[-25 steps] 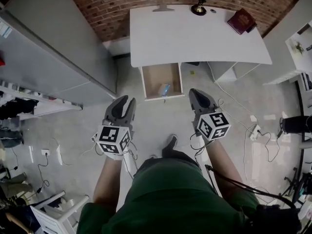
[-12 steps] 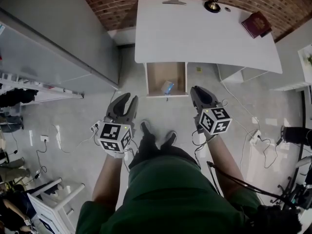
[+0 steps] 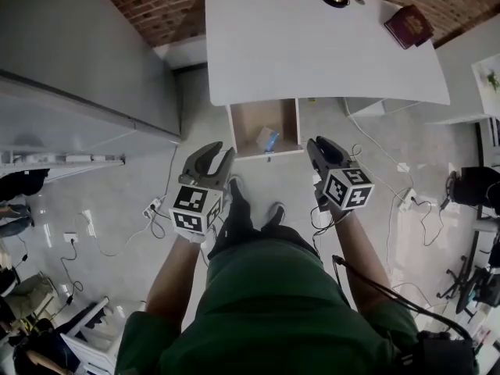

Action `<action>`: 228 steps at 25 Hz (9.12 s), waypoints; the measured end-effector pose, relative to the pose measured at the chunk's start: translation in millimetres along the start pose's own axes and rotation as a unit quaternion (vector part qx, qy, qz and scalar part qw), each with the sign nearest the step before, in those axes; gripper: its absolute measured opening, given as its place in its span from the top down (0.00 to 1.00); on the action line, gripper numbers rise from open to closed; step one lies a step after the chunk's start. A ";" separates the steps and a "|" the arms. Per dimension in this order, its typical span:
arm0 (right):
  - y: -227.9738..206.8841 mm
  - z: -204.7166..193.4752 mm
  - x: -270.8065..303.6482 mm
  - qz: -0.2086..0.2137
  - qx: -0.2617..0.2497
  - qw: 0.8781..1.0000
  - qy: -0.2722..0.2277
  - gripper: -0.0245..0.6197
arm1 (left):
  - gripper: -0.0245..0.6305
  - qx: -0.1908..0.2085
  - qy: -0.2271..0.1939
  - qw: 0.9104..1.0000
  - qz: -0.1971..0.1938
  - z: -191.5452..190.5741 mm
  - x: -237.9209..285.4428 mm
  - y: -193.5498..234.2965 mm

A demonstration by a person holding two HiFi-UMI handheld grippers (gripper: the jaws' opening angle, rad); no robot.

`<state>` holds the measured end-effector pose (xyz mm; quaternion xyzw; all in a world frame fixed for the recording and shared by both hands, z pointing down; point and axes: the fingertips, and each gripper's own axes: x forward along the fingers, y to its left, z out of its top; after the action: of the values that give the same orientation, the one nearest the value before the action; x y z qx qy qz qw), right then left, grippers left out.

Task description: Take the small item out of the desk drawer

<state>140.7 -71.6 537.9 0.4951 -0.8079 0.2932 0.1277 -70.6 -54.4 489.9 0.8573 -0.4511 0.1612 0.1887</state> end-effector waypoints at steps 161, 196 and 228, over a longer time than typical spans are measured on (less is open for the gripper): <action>-3.8 -5.1 230.0 -0.031 -0.563 0.801 0.201 0.48 | 0.83 -0.036 0.027 0.999 0.021 12.8 44.3 77.0; 100.1 279.3 -21.7 -0.027 -0.203 0.943 -0.262 0.95 | 0.89 0.097 -0.236 0.967 0.001 264.1 -4.3 27.4; 67.7 289.5 -35.5 -0.009 -0.208 0.938 -0.277 0.96 | 0.91 0.096 -0.216 0.972 0.020 256.8 27.8 11.5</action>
<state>122.7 -196.7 266.5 0.5266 -0.8496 -0.0307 0.0018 -37.9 -200.6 279.1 0.8766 -0.4809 0.0186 0.0009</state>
